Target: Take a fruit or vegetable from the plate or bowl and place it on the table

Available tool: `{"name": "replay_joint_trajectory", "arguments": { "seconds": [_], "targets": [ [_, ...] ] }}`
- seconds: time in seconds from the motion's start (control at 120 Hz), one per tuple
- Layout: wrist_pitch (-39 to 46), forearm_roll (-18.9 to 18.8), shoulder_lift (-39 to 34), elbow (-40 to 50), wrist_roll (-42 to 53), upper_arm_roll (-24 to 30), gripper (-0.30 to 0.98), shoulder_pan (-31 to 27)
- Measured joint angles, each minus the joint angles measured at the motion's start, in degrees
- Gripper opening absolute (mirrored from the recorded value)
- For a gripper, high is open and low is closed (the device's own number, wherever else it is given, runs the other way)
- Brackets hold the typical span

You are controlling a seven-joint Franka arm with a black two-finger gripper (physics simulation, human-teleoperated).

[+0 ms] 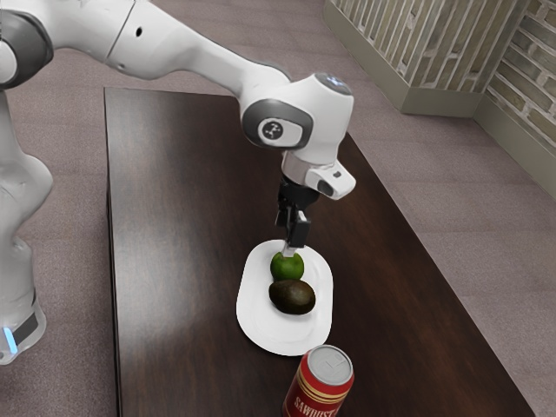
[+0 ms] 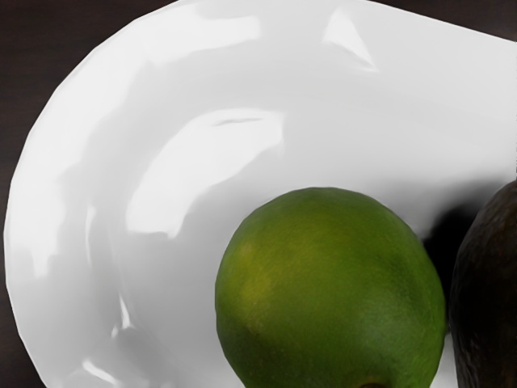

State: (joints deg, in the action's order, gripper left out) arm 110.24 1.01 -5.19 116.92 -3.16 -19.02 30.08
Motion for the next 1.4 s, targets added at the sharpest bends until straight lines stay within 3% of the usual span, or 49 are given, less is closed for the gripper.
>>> {"name": "replay_joint_trajectory", "arguments": {
  "seconds": [1.242,1.4],
  "targets": [
    [2.8,0.4,5.4,-0.3,0.2,0.3,0.68,1.0],
    [2.9,0.4,5.6,-0.4,0.2,0.3,0.48,1.2]
  ]
}}
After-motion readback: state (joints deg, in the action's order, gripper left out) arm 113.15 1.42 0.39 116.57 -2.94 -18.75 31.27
